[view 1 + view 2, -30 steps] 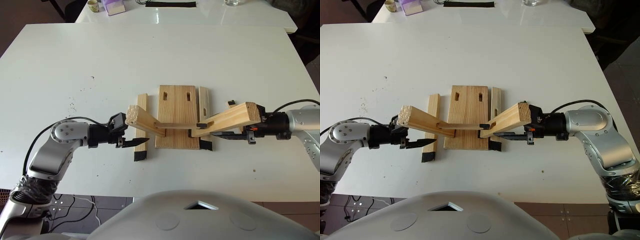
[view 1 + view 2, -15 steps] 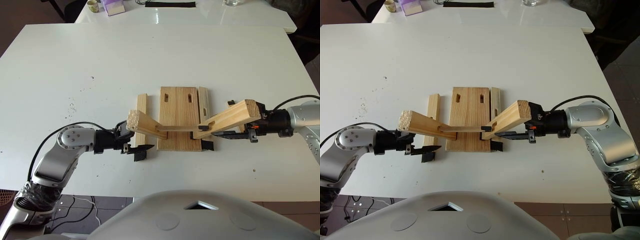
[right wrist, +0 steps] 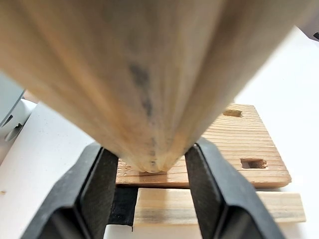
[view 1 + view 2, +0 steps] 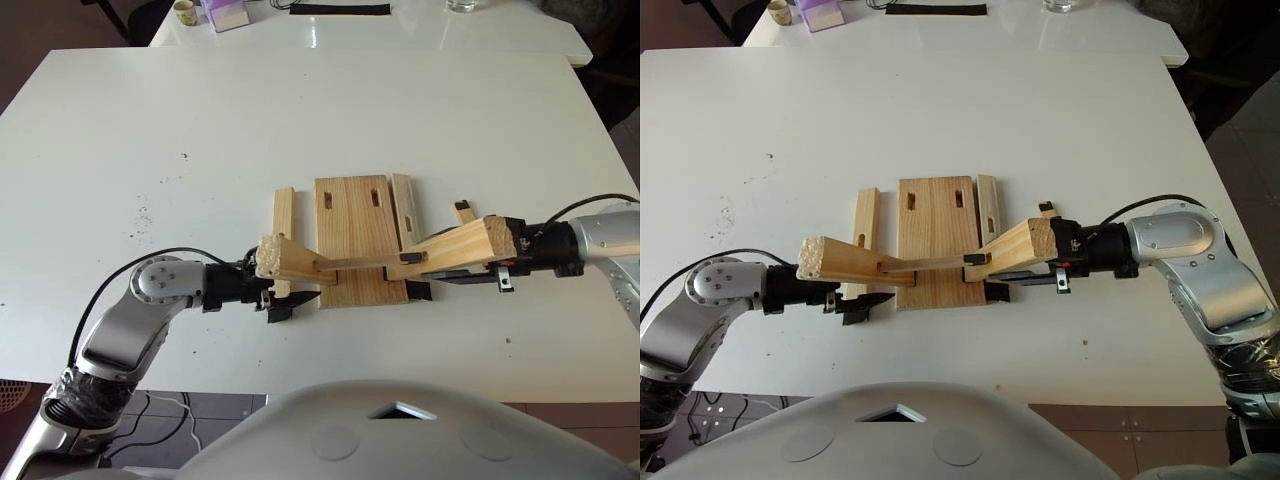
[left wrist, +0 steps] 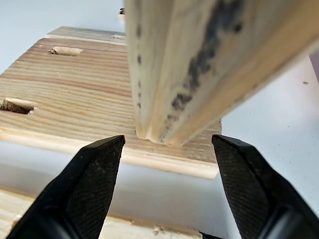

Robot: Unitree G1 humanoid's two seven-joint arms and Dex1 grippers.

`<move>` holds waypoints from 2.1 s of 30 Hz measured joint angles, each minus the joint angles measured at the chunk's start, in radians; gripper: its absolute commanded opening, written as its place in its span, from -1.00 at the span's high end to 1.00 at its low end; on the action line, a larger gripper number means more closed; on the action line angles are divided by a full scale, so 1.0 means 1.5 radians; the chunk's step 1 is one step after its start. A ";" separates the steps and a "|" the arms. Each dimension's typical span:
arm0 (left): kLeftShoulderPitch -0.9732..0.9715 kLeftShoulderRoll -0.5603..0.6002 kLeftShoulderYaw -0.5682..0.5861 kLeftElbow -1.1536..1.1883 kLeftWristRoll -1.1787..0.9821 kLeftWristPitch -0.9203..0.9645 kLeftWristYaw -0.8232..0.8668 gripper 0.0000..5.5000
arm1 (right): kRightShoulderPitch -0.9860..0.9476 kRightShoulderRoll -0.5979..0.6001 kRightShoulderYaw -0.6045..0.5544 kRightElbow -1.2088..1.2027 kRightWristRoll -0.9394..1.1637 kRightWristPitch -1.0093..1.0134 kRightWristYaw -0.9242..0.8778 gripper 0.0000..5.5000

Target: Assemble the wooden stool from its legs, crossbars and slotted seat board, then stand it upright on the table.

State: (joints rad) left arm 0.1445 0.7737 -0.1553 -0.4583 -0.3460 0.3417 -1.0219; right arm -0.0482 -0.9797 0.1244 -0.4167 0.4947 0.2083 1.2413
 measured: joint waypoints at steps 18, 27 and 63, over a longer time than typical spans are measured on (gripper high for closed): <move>-0.037 -0.024 -0.008 -0.006 -0.019 0.072 0.008 -0.18 | -0.122 -0.009 0.066 0.022 0.013 0.112 0.039 0.27; -0.064 -0.025 -0.015 -0.008 -0.018 0.122 0.010 -0.18 | -0.140 -0.005 0.082 0.047 0.008 0.103 0.039 0.27; -0.275 0.014 0.053 0.406 -0.029 0.014 -0.147 -0.18 | -0.146 0.023 0.154 0.087 -0.028 0.045 -0.021 0.27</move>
State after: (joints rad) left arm -0.2674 0.7940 -0.0759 0.1504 -0.3889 0.3632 -1.2417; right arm -0.2666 -0.9457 0.3550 -0.2866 0.4531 0.2754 1.2103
